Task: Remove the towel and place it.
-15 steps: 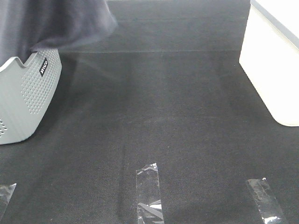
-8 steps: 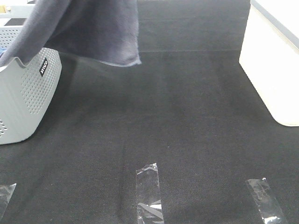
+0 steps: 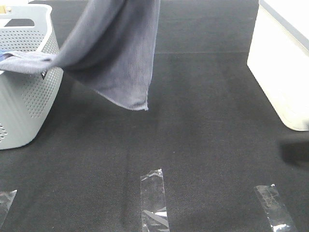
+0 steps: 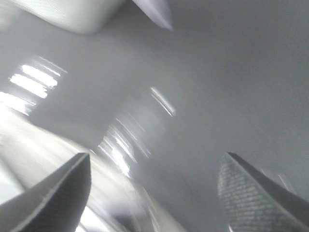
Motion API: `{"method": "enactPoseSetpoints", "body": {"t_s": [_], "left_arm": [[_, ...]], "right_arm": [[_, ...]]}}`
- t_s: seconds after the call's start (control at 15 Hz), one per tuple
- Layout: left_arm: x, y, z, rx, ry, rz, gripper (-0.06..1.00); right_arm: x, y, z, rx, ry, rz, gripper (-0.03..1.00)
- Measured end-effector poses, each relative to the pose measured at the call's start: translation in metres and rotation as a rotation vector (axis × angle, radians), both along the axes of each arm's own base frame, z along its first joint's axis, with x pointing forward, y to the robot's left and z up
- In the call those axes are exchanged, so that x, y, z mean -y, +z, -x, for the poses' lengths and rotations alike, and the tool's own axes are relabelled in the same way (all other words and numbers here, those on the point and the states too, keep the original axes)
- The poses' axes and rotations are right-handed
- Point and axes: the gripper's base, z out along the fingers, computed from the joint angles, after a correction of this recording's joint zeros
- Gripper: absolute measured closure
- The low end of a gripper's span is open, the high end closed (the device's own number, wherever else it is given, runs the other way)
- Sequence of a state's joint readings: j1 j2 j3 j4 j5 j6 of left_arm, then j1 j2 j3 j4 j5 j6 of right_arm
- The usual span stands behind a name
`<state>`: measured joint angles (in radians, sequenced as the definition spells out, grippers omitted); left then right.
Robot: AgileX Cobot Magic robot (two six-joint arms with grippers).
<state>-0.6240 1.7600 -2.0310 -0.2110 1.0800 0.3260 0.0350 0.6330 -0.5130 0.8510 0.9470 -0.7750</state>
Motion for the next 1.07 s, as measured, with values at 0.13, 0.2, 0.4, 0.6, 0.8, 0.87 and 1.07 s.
{"method": "enactPoseSetpoints", "body": {"t_s": [0.13,0.2,0.4,0.6,0.8,0.87,1.07], "left_arm": [[0.004,-0.010,-0.001,-0.049,-0.014,0.012,0.94],[0.007,-0.014,-0.001,-0.070,-0.020,0.025,0.94],[0.012,-0.013,0.000,-0.087,-0.032,0.098,0.94],[0.015,-0.010,-0.001,-0.072,-0.030,0.137,0.94],[0.016,-0.008,-0.002,-0.061,-0.026,0.161,0.94],[0.016,-0.008,-0.002,-0.061,-0.026,0.161,0.94],[0.019,-0.004,-0.002,-0.050,-0.023,0.225,0.94]], "right_arm": [[-0.010,0.002,-0.021,0.062,0.104,-0.107,0.27],[-0.014,0.002,-0.031,0.080,0.132,-0.153,0.27],[-0.020,-0.007,-0.063,0.133,0.187,-0.241,0.27],[-0.027,-0.023,-0.097,0.242,0.255,-0.362,0.33],[-0.030,-0.051,-0.121,0.245,0.288,-0.419,0.34],[-0.030,-0.051,-0.121,0.245,0.288,-0.419,0.34],[-0.033,-0.080,-0.142,0.208,0.336,-0.438,0.35]]}}
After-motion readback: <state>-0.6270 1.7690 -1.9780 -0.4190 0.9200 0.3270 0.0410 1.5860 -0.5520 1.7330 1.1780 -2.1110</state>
